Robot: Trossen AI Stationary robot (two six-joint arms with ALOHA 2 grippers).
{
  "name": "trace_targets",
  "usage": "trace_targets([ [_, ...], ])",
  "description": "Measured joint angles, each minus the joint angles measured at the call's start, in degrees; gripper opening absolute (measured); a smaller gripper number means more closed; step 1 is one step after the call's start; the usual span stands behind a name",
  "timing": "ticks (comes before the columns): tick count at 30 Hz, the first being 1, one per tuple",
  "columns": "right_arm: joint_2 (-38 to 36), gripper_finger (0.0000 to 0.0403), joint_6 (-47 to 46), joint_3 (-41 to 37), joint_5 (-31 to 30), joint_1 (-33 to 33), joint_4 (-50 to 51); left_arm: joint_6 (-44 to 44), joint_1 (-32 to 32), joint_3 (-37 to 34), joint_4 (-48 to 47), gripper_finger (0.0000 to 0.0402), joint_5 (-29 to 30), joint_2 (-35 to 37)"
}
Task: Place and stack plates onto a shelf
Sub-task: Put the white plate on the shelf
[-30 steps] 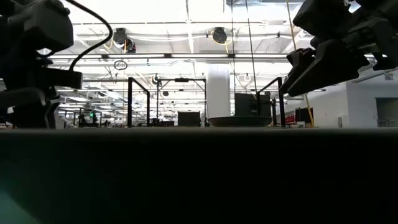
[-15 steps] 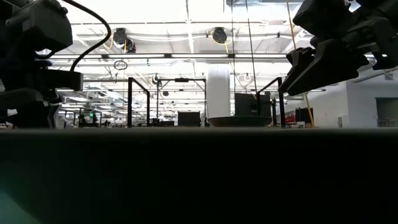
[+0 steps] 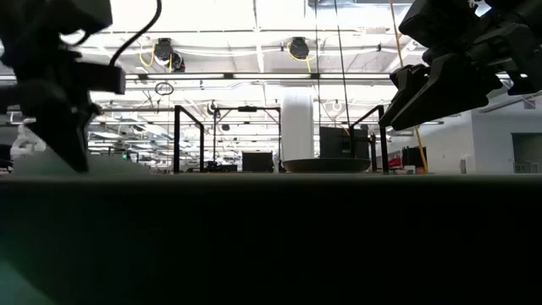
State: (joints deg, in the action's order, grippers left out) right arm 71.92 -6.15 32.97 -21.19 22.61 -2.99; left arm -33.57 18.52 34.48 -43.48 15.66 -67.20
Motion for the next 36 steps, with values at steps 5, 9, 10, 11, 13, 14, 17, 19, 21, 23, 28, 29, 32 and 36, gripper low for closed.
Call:
trace_targets([
  [5, 0.0, 0.0159, 0.0, 0.0, 0.2, 0.0, 0.0, 0.0, 2.0, 5.2, -3.9, 0.0012, -1.1, 0.0],
  [9, 0.0, 0.0159, 0.0, 0.0, 0.2, 0.0, 0.0, 0.0, 3.7, 8.5, -6.4, 0.0012, -2.1, 0.0],
  [10, 0.0, 0.0159, 0.0, 0.0, 0.2, 0.0, 0.0, 0.1, 4.2, 9.2, -7.2, 0.0012, -2.0, 0.0],
  [11, 0.0, 0.0159, 0.0, 0.0, 0.2, 0.0, 0.0, 0.1, 4.7, 9.9, -7.8, 0.0012, -1.9, 0.0],
  [13, 0.0, 0.0159, 0.0, 0.0, 0.2, 0.0, 0.0, 0.2, 5.5, 11.4, -9.0, 0.0012, -1.7, 0.0],
  [14, 0.0, 0.0159, 0.0, 0.0, 0.2, 0.0, 0.0, 0.3, 5.8, 12.1, -9.6, 0.0012, -1.6, 0.0],
  [17, 0.0, 0.0159, 0.0, 0.0, 0.2, 0.0, 0.0, 2.9, 6.8, 14.1, -10.2, 0.0012, -0.9, 0.0],
  [19, 0.0, 0.0159, 0.0, 0.0, 0.2, 0.0, 0.0, 5.5, 7.1, 15.3, -9.5, 0.0012, 0.8, 0.0],
  [21, 0.0, 0.0159, 0.2, 0.0, 0.2, 0.0, 0.0, 8.5, 7.2, 16.3, -8.4, 0.0012, 1.7, 0.0],
  [23, 0.0, 0.0159, 0.5, 0.0, 0.2, 0.0, 0.0, 12.0, 7.2, 16.9, -6.8, 0.0012, 2.5, 0.0],
  [28, 0.0, 0.0159, 0.9, 0.0, 0.2, 0.0, 0.0, 23.0, 6.4, 17.5, 0.7, 0.0012, 2.6, 0.0],
  [29, 0.0, 0.0159, 1.1, 0.0, 0.2, 0.0, 0.0, 25.1, 6.2, 17.5, 2.3, 0.0012, 2.6, 0.0],
  [32, 0.0, 0.0159, 1.3, 0.0, 0.2, 0.0, -0.1, 31.2, 5.2, 17.6, 5.9, 0.0012, 2.7, 0.0],
  [36, 0.0, 0.0159, 1.7, 0.0, 0.1, 0.0, -0.1, 38.3, 3.2, 17.6, 10.3, 0.0012, 2.7, 0.0],
])
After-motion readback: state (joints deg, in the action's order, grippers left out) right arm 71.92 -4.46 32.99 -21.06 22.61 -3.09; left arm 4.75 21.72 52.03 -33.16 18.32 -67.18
